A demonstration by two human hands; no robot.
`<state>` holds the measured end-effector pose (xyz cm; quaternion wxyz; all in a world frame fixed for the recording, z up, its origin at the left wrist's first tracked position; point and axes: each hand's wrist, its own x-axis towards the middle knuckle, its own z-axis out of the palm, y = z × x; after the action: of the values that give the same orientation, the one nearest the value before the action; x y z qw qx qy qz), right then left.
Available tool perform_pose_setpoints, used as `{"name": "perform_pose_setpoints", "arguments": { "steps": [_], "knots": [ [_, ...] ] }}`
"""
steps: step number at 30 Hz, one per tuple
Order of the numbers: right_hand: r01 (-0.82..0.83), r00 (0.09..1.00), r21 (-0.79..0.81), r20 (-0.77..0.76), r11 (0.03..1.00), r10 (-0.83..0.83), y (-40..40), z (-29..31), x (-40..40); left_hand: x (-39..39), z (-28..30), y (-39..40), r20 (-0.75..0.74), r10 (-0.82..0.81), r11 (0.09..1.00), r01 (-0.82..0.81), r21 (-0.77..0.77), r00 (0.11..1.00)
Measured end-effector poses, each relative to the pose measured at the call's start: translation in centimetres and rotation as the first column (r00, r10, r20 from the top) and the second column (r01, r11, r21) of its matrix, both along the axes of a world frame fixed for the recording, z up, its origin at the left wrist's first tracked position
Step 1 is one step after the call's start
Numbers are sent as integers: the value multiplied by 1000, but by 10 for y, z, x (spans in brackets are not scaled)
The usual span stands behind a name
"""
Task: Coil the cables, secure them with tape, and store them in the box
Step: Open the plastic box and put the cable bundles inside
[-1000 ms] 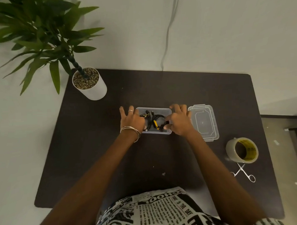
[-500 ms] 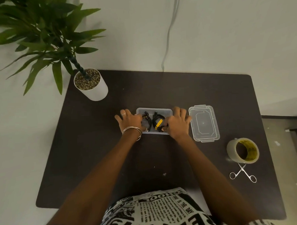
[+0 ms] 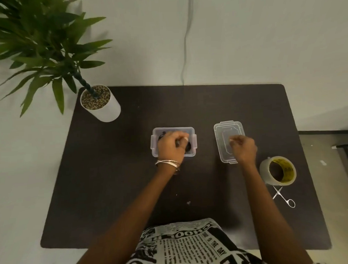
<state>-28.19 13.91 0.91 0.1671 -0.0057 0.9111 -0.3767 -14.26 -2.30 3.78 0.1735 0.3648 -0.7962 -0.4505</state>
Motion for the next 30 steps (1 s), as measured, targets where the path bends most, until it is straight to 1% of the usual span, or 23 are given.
{"name": "perform_pose_setpoints", "arguments": {
  "steps": [2,3,4,5,6,8,10,12,14,15,16,18,19,20,21,22,23,24,25,26,28,30],
  "knots": [
    [126,992,62,-7,990,-125,23,-6,-7,-14,-8,36,58,-131,968,115,222,990],
    [133,991,111,-13,985,-132,30,-10,-10,-21,-12,51,89,-196,924,154,350,977],
    [112,994,159,-13,981,-112,38,-14,-12,-30,-16,68,128,-264,880,184,437,956],
    [61,998,210,-4,976,-61,43,-19,-15,-38,-18,81,184,-329,861,214,461,926],
    [-2,1000,245,21,970,-4,46,-26,-15,-44,-20,90,256,-379,862,239,447,889],
    [-119,992,303,67,946,104,54,-36,-16,-60,-19,110,374,-439,858,257,445,817],
    [-200,980,368,64,908,190,52,-44,-9,-68,-20,119,406,-415,847,182,500,814],
    [-191,980,371,21,909,198,50,-50,-5,-73,-24,124,392,-365,828,101,552,845],
    [-125,991,296,-9,947,133,49,-50,-8,-74,-29,124,372,-300,779,1,627,878],
    [-52,999,222,-2,974,53,50,-49,-11,-73,-30,122,357,-255,741,-56,669,898],
    [39,998,134,33,990,-44,51,-43,-13,-71,-32,120,339,-210,699,-101,708,917],
    [215,967,-45,153,976,-206,52,-28,-21,-69,-27,116,305,-185,646,-118,754,934],
    [273,948,-128,207,953,-243,53,-19,-24,-68,-24,114,296,-203,646,-99,757,933],
    [288,942,-189,234,939,-242,52,-9,-26,-67,-21,111,288,-217,656,-79,751,933],
    [263,952,-223,219,939,-215,51,0,-28,-67,-17,108,276,-216,671,-63,739,937],
    [212,970,-236,168,949,-175,48,10,-27,-66,-12,103,262,-197,678,-62,732,945],
    [138,989,-222,83,965,-122,46,18,-26,-67,-5,97,239,-162,679,-68,731,957],
    [52,998,-202,-22,978,-58,43,26,-23,-68,1,89,215,-112,664,-88,742,970],
    [-39,991,-186,-136,982,14,40,32,-20,-69,9,79,191,-50,630,-117,767,980],
    [-128,966,-183,-245,975,81,37,38,-15,-69,17,67,171,21,590,-150,793,985],
    [-306,880,-162,-424,938,214,28,44,-5,-65,32,40,140,168,501,-207,841,976],
    [-452,781,-116,-531,884,330,19,43,6,-56,40,12,142,299,439,-269,858,943]
  ]
}}
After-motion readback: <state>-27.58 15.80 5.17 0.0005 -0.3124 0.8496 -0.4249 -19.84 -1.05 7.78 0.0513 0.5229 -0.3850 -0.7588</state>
